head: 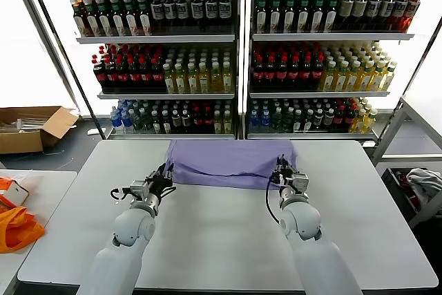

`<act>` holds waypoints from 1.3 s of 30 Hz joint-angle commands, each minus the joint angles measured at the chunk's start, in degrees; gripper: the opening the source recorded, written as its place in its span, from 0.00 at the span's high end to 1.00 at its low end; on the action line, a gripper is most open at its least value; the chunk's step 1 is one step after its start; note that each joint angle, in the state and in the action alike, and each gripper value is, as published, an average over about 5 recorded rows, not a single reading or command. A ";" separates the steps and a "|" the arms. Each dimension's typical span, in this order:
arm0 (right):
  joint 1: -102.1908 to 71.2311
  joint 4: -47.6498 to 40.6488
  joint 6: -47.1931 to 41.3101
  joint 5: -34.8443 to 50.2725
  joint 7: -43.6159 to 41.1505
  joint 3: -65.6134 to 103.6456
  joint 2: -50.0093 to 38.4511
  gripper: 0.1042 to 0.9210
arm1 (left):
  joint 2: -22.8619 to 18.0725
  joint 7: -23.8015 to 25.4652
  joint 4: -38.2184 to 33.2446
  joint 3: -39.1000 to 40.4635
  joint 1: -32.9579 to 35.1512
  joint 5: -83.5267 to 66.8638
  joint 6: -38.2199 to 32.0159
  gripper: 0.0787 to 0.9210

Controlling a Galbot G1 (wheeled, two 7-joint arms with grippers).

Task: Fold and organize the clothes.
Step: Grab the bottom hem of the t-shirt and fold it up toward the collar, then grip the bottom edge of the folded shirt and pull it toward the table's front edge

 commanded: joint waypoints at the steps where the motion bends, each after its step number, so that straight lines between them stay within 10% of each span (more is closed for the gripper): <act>1: 1.58 -1.67 1.44 2.20 1.59 0.13 0.68 0.54 | 0.08 0.30 -0.58 0.14 -0.18 0.06 0.16 0.55; 13: -7.26 9.72 -4.57 4.11 5.65 1.90 -3.50 0.15 | 0.80 -0.66 -4.74 -0.59 3.60 2.55 3.64 0.15; 39: -10.11 8.15 -6.52 6.87 6.23 2.23 -6.29 0.14 | 2.47 -2.44 -0.99 1.43 -0.09 1.91 6.79 0.12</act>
